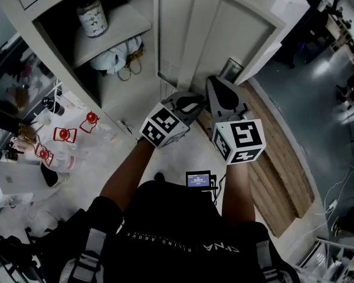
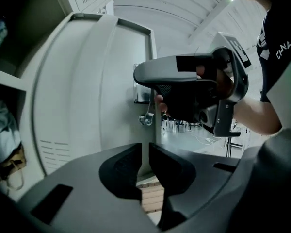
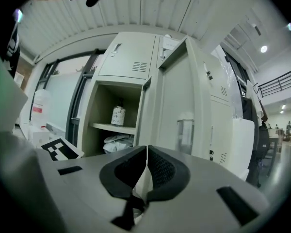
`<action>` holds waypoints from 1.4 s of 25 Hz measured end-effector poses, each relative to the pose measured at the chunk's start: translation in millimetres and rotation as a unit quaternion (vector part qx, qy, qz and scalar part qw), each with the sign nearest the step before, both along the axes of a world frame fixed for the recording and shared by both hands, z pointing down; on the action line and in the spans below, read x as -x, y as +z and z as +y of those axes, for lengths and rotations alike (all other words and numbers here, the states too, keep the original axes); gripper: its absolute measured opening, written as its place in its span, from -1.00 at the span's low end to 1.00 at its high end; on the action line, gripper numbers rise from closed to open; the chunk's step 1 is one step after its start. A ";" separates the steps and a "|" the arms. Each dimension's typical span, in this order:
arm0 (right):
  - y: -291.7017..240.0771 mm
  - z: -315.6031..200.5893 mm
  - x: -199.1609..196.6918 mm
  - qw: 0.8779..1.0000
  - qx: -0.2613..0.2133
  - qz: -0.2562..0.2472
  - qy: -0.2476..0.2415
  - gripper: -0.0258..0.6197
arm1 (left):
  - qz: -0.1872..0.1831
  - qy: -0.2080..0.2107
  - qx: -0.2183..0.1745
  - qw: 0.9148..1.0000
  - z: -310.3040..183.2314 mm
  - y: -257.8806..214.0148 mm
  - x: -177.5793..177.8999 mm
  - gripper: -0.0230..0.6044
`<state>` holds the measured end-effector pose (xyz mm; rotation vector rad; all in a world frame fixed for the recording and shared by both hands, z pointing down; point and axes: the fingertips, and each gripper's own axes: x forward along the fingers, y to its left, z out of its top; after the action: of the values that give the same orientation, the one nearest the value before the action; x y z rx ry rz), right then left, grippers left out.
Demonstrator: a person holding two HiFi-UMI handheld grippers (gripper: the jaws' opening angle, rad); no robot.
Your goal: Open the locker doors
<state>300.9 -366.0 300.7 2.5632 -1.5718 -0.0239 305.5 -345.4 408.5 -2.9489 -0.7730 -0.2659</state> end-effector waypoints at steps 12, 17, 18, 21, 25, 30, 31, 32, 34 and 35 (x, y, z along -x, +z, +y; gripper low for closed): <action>25.2 -90.0 32.5 0.995 0.022 -0.024 -0.095 -0.81 | -0.011 -0.163 -0.011 0.986 -131.5 3.8 63.2 -0.79; 23.6 -99.5 35.2 0.989 0.025 -0.022 -0.143 -0.81 | -0.022 -0.233 -0.012 0.972 -156.7 2.8 90.9 -0.84; 21.9 -99.4 34.8 0.987 0.022 -0.025 -0.155 -0.81 | -0.026 -0.247 -0.016 0.969 -158.3 2.1 94.4 -0.85; 19.3 -94.2 39.3 0.980 0.022 -0.031 -0.195 -0.81 | -0.043 -0.278 -0.049 0.958 -146.8 -0.6 102.6 -0.85; 22.2 -74.1 53.3 0.969 0.032 -0.019 -0.243 -0.81 | -0.052 -0.315 -0.068 0.945 -113.1 -5.3 111.2 -0.85; 35.1 -40.3 61.6 0.957 0.035 -0.019 -0.286 -0.81 | -0.061 -0.378 -0.080 0.920 -75.5 1.5 126.0 -0.85; 38.0 -35.0 62.1 0.955 0.035 -0.025 -0.292 -0.81 | -0.062 -0.391 -0.082 0.915 -69.9 1.1 130.2 -0.85; 41.2 -29.5 63.1 0.953 0.034 -0.031 -0.298 -0.81 | -0.063 -0.403 -0.082 0.909 -63.3 0.5 134.7 -0.85; 47.7 -18.3 66.7 0.950 0.033 -0.046 -0.307 -0.81 | -0.069 -0.419 -0.086 0.901 -48.4 -0.1 144.6 -0.85; 50.1 -12.8 68.5 0.949 0.033 -0.053 -0.308 -0.81 | -0.073 -0.424 -0.090 0.898 -41.4 -0.9 149.4 -0.85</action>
<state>232.4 -378.9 350.8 1.9499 -2.3016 0.1017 156.1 -386.8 407.6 -2.8976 0.5609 -0.5657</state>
